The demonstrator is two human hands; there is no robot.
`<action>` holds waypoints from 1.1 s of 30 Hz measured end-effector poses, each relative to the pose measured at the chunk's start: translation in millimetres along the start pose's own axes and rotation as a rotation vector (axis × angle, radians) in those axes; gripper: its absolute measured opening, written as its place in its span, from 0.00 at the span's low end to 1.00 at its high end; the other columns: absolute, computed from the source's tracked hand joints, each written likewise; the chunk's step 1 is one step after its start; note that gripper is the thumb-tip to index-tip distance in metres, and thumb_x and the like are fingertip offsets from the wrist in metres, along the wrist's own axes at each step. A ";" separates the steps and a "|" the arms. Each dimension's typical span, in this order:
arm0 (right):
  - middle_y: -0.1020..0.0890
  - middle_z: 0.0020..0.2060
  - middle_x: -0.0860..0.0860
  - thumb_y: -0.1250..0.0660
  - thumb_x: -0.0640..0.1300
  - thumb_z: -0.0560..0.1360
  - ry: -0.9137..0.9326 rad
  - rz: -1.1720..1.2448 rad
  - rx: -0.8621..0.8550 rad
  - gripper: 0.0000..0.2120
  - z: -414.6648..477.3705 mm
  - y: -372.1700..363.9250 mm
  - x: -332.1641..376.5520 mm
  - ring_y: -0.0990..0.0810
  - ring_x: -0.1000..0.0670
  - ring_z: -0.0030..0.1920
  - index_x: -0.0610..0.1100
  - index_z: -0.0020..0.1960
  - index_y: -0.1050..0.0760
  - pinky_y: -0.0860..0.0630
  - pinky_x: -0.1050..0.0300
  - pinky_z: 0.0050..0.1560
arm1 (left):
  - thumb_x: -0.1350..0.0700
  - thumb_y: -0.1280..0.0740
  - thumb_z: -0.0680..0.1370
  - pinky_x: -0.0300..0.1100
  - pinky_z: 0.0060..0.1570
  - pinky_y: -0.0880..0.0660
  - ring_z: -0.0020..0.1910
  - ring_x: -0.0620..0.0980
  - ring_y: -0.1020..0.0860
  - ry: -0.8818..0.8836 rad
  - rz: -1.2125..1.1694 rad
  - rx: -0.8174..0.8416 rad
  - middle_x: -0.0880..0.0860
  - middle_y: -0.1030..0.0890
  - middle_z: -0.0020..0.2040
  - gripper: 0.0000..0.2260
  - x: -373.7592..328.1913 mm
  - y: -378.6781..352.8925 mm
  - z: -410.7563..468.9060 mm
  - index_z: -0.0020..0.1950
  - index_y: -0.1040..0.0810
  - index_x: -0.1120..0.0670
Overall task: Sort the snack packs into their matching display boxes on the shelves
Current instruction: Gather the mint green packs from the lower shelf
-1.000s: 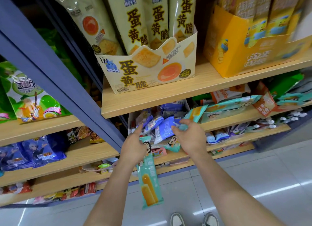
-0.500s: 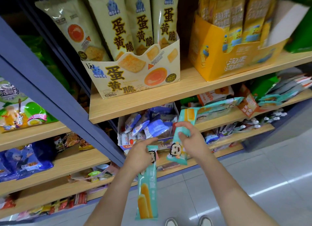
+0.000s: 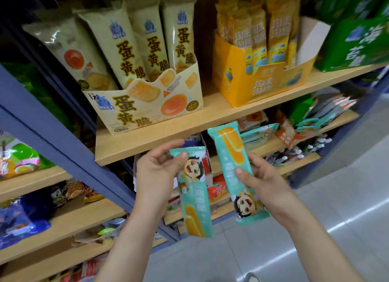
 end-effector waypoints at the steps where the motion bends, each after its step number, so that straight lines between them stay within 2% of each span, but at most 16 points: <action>1: 0.14 0.50 0.52 0.34 0.39 0.79 0.027 -0.030 0.016 0.14 -2.9 -0.3 5.0 0.15 0.50 0.50 0.50 0.63 0.24 0.19 0.56 0.48 | 0.63 0.27 0.71 0.46 0.40 0.22 0.37 0.53 0.21 0.035 -0.070 0.000 0.57 0.19 0.38 0.09 -5.5 -3.7 1.6 0.43 0.13 0.49; 4: 0.15 0.53 0.58 0.34 0.42 0.79 0.112 -0.172 0.089 0.15 -8.8 2.4 20.7 0.17 0.57 0.54 0.57 0.62 0.25 0.21 0.61 0.53 | 0.59 0.27 0.67 0.42 0.36 0.22 0.34 0.48 0.19 0.073 -0.148 0.058 0.52 0.17 0.34 0.04 -22.4 -12.4 5.2 0.36 0.13 0.50; 6: 0.17 0.55 0.61 0.33 0.43 0.79 0.157 -0.383 0.146 0.17 -10.7 5.1 32.6 0.19 0.60 0.56 0.59 0.64 0.25 0.22 0.59 0.57 | 0.63 0.27 0.69 0.41 0.41 0.21 0.41 0.47 0.17 -0.014 -0.044 0.167 0.50 0.15 0.39 0.07 -36.7 -18.9 5.2 0.35 0.14 0.51; 8: 0.20 0.61 0.63 0.33 0.45 0.79 0.200 -0.703 0.199 0.19 -10.6 7.2 47.6 0.23 0.60 0.61 0.60 0.68 0.28 0.25 0.54 0.63 | 0.63 0.25 0.71 0.40 0.56 0.26 0.57 0.43 0.21 -0.193 0.264 0.295 0.44 0.16 0.52 0.10 -50.9 -26.2 3.4 0.36 0.14 0.47; 10: 0.24 0.66 0.63 0.34 0.49 0.79 0.225 -1.027 0.239 0.23 -9.4 7.2 66.7 0.26 0.58 0.65 0.62 0.73 0.33 0.26 0.52 0.65 | 0.59 0.24 0.72 0.34 0.63 0.34 0.64 0.37 0.29 -0.261 0.604 0.478 0.37 0.22 0.61 0.11 -54.6 -37.6 -0.9 0.37 0.16 0.42; 13: 0.23 0.65 0.60 0.33 0.52 0.78 0.249 -1.334 0.333 0.25 -11.6 -2.8 93.8 0.24 0.53 0.63 0.66 0.72 0.35 0.24 0.49 0.61 | 0.54 0.26 0.74 0.26 0.58 0.36 0.58 0.29 0.28 -0.199 0.806 0.710 0.34 0.22 0.59 0.07 -48.1 -53.1 -9.0 0.39 0.19 0.42; 15: 0.21 0.62 0.59 0.30 0.54 0.76 0.289 -1.440 0.333 0.25 -15.9 -10.4 107.3 0.23 0.53 0.61 0.64 0.70 0.32 0.24 0.49 0.59 | 0.54 0.26 0.74 0.19 0.49 0.35 0.52 0.27 0.26 -0.216 0.804 0.684 0.34 0.20 0.54 0.07 -44.9 -56.1 -8.4 0.39 0.18 0.43; 18: 0.20 0.59 0.60 0.29 0.62 0.72 0.325 -1.554 0.109 0.25 -20.6 5.7 122.4 0.23 0.55 0.56 0.61 0.67 0.29 0.23 0.53 0.53 | 0.58 0.24 0.72 0.28 0.47 0.27 0.47 0.33 0.21 -0.184 0.647 0.557 0.38 0.17 0.48 0.08 -37.4 -55.1 -3.5 0.36 0.17 0.46; 20: 0.20 0.55 0.61 0.28 0.63 0.70 0.270 -1.383 -0.055 0.25 -25.2 37.5 122.0 0.23 0.57 0.52 0.62 0.65 0.28 0.23 0.54 0.51 | 0.62 0.24 0.71 0.33 0.47 0.24 0.44 0.36 0.19 -0.150 0.527 0.476 0.40 0.16 0.44 0.09 -30.4 -55.4 0.4 0.35 0.16 0.49; 21: 0.19 0.54 0.61 0.26 0.61 0.68 0.275 -1.170 -0.138 0.26 -29.3 56.1 119.4 0.22 0.58 0.51 0.63 0.64 0.28 0.22 0.55 0.52 | 0.63 0.24 0.71 0.36 0.47 0.23 0.42 0.38 0.18 -0.133 0.451 0.435 0.42 0.15 0.43 0.09 -27.3 -56.2 2.2 0.35 0.15 0.50; 23: 0.17 0.53 0.57 0.24 0.54 0.67 0.309 -0.549 -0.312 0.30 -40.8 97.7 104.4 0.19 0.56 0.54 0.63 0.66 0.30 0.22 0.54 0.53 | 0.66 0.25 0.71 0.40 0.46 0.23 0.41 0.41 0.18 -0.099 0.301 0.360 0.45 0.14 0.42 0.12 -20.3 -61.1 3.9 0.34 0.15 0.49; 25: 0.16 0.56 0.55 0.26 0.52 0.68 0.230 -0.109 -0.323 0.35 -46.4 120.0 74.9 0.18 0.53 0.58 0.61 0.71 0.35 0.23 0.51 0.55 | 0.67 0.27 0.72 0.42 0.43 0.23 0.39 0.44 0.18 -0.062 0.195 0.310 0.49 0.14 0.40 0.13 -10.2 -71.9 3.4 0.35 0.15 0.49; 27: 0.17 0.59 0.56 0.26 0.55 0.68 0.118 -0.018 -0.234 0.36 -41.8 116.3 44.1 0.19 0.53 0.61 0.60 0.73 0.36 0.23 0.51 0.54 | 0.66 0.27 0.72 0.46 0.43 0.22 0.39 0.48 0.18 0.005 0.129 0.301 0.52 0.14 0.39 0.11 3.3 -90.7 -0.3 0.36 0.15 0.51; 29: 0.17 0.60 0.50 0.23 0.56 0.67 0.060 0.132 -0.214 0.35 -31.7 111.8 21.0 0.19 0.49 0.61 0.55 0.71 0.32 0.22 0.46 0.55 | 0.65 0.26 0.72 0.50 0.48 0.21 0.42 0.52 0.17 0.044 0.126 0.341 0.54 0.14 0.41 0.08 16.3 -116.6 -8.4 0.38 0.15 0.52; 31: 0.17 0.57 0.41 0.27 0.52 0.72 0.078 0.259 -0.291 0.25 -23.0 117.5 14.2 0.17 0.41 0.56 0.46 0.65 0.26 0.22 0.41 0.53 | 0.65 0.26 0.72 0.48 0.46 0.21 0.42 0.53 0.17 0.081 0.121 0.386 0.54 0.14 0.41 0.06 28.8 -144.2 -17.8 0.39 0.15 0.54; 33: 0.16 0.53 0.37 0.32 0.46 0.77 0.104 0.299 -0.377 0.14 -19.7 134.1 17.8 0.17 0.38 0.48 0.40 0.60 0.25 0.23 0.43 0.46 | 0.67 0.27 0.72 0.44 0.41 0.22 0.39 0.51 0.18 0.137 0.089 0.413 0.56 0.15 0.40 0.07 38.3 -170.3 -24.7 0.39 0.16 0.56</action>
Point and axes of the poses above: each hand's wrist, its own z-axis towards the middle knuckle, its own y-axis out of the back of the hand, x = y × z, the point moved 5 cm from there along z, towards the middle knuckle
